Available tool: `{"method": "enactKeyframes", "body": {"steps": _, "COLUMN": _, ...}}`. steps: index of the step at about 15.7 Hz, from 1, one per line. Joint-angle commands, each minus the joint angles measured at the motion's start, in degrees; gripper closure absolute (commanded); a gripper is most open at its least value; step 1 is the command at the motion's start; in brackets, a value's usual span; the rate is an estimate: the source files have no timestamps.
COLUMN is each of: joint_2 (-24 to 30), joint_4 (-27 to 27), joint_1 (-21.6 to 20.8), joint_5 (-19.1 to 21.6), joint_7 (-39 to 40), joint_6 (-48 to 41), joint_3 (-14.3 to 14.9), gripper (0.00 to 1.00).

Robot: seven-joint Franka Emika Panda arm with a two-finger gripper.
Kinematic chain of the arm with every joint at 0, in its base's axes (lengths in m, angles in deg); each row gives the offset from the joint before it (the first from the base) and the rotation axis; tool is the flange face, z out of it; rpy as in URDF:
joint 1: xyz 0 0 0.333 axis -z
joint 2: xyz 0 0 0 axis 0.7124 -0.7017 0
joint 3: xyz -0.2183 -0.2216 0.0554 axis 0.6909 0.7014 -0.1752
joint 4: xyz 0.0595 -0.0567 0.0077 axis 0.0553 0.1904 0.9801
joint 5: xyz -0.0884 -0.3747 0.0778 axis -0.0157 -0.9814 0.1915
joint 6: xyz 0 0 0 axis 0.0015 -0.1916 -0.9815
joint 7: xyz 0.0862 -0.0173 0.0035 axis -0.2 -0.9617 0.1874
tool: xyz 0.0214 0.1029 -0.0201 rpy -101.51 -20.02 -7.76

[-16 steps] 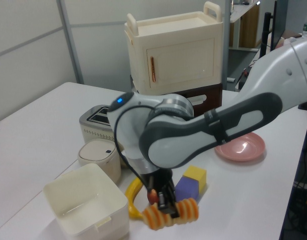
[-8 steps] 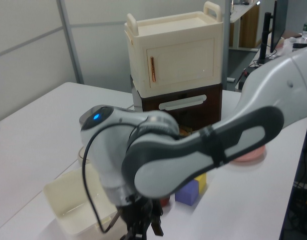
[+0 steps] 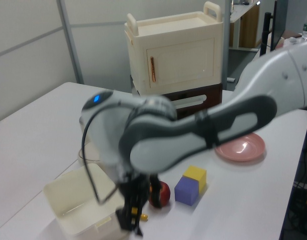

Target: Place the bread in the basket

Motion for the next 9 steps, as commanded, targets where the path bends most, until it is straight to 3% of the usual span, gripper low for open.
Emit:
{"method": "enactKeyframes", "body": {"steps": 1, "joint_2": 7.0, "joint_4": 1.0, "joint_1": 13.4, "joint_5": -3.3, "joint_7": 3.5, "joint_6": -4.4, "joint_3": -5.4, "gripper": 0.00}}
{"method": "enactKeyframes", "body": {"steps": 4, "joint_2": 9.1, "joint_4": 0.9, "joint_1": 23.6, "joint_5": -6.4, "joint_7": 6.8, "joint_6": -6.5, "joint_3": -7.9, "gripper": 0.00}}
{"method": "enactKeyframes", "body": {"steps": 9, "joint_2": 10.8, "joint_4": 0.7, "joint_1": 32.8, "joint_5": -5.8, "joint_7": 11.1, "joint_6": -6.4, "joint_3": -7.3, "gripper": 0.00}}
